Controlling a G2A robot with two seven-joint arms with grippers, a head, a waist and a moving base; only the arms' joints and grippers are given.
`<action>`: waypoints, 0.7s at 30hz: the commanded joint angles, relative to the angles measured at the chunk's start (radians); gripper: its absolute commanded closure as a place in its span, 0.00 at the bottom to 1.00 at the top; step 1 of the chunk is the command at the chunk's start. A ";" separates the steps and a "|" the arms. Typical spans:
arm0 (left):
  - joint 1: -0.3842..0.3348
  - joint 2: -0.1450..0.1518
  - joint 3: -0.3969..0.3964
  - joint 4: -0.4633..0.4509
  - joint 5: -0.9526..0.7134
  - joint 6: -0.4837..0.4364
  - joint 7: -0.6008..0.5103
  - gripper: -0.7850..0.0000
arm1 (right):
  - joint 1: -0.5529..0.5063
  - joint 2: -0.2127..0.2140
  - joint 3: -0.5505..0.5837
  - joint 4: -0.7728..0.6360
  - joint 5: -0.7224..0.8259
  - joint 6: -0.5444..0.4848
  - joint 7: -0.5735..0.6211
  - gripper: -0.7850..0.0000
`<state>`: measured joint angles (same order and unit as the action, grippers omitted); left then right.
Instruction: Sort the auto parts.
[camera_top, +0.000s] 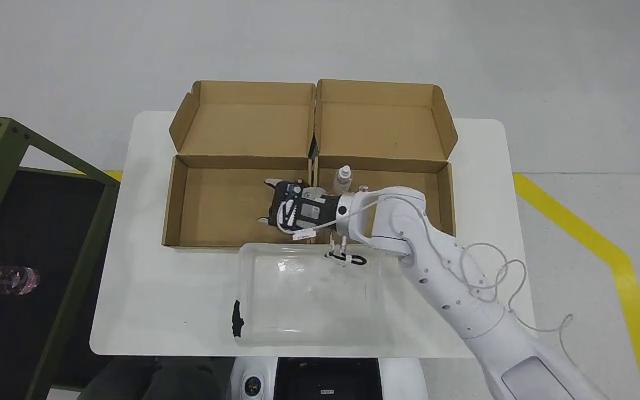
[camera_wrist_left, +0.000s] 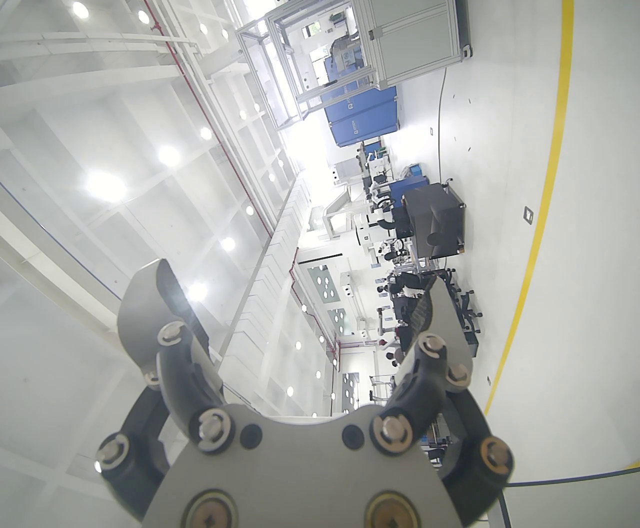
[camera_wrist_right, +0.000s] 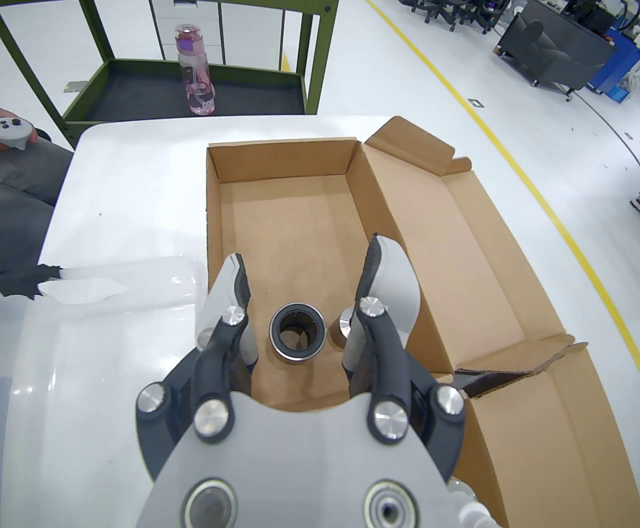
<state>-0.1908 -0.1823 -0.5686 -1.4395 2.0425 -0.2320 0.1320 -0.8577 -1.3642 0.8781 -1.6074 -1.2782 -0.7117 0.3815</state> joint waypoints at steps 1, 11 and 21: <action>0.000 0.000 0.000 0.000 0.000 0.000 0.000 0.00 | -0.026 0.009 0.023 -0.035 -0.008 -0.015 0.000 0.38; 0.000 0.000 0.000 0.000 0.000 0.000 0.000 0.00 | -0.185 0.060 0.176 -0.197 -0.042 -0.083 -0.007 0.37; 0.000 0.000 0.000 0.000 0.000 0.000 0.000 0.00 | -0.351 0.104 0.352 -0.273 -0.057 -0.117 -0.081 0.33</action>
<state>-0.1908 -0.1823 -0.5686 -1.4395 2.0425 -0.2320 0.1320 -1.1915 -1.2638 1.2116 -1.8776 -1.3346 -0.8290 0.3123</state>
